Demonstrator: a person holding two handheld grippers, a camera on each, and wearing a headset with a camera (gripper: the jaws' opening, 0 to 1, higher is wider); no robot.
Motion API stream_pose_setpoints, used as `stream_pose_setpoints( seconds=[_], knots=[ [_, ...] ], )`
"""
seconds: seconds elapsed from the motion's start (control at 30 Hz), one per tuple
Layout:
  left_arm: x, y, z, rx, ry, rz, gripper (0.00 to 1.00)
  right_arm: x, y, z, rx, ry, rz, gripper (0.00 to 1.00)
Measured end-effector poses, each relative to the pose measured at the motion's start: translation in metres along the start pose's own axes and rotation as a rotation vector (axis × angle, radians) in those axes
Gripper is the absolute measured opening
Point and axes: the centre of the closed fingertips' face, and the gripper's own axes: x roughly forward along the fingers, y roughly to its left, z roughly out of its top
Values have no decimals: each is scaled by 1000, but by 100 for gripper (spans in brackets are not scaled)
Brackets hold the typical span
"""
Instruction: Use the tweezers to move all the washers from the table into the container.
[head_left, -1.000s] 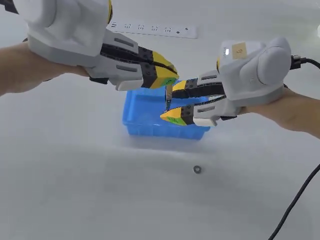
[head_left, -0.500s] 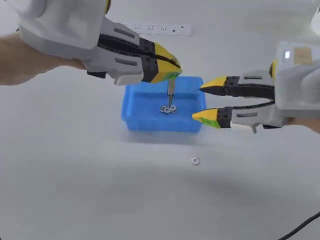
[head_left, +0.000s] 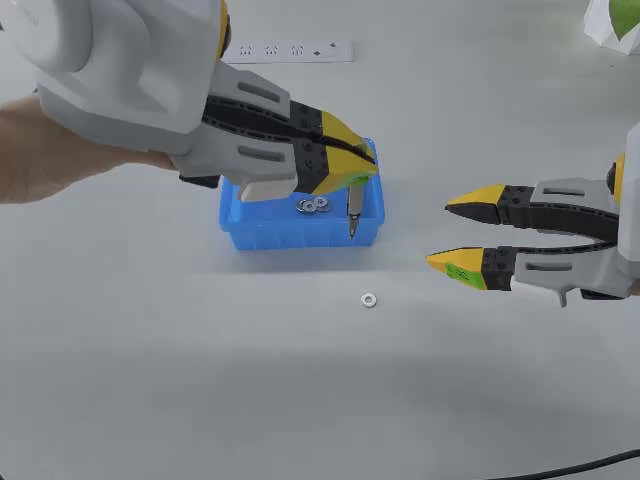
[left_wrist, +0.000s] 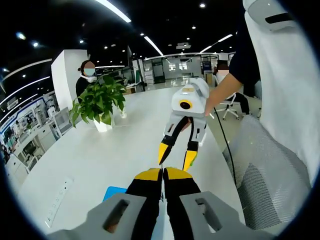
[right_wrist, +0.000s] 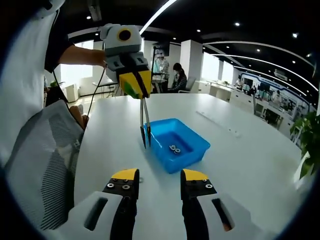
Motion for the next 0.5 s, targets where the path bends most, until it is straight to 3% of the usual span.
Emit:
stream_pose_setpoints(
  seconds=[0.17,0.37,0.4,0.5],
  knots=[
    [10,-16,-11,-22,9,-19,5,-4,4,-3,3,-3,-13,34],
    [9,-18,-17,-59,7,-15,5,-9,11,-15,27,8,-10,34],
    [16,-29,-15,-59,10,-15,5,-9,12,-18,29,15,-9,33],
    [21,-36,-19,-52,11,-4,5,-10,15,-25,36,28,-6,33]
  ],
)
